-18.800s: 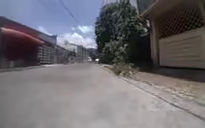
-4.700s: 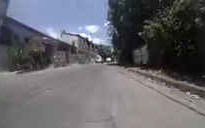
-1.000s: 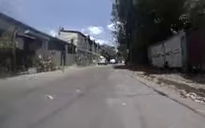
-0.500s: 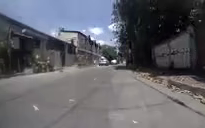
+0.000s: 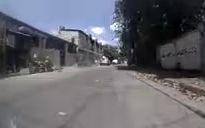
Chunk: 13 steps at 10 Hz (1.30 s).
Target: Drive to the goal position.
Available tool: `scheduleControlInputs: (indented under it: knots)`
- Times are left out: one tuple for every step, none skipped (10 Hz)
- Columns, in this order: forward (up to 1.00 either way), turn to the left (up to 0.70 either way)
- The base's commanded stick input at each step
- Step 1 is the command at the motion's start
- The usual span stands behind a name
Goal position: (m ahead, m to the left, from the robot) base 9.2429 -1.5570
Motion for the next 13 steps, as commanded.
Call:
scheduleControlInputs:
  knots:
    - [0.85, -0.13]
    - [0.85, -0.19]
    - [0.85, -0.24]
    - [0.85, -0.29]
    - [0.85, -0.27]
    - [0.85, 0.00]
    - [0.85, 0.00]
    - [0.85, 0.00]
    - [0.85, 0.00]
    - [0.85, 0.00]
    - [0.85, 0.00]
    - [0.85, 0.00]
    - [0.85, 0.00]
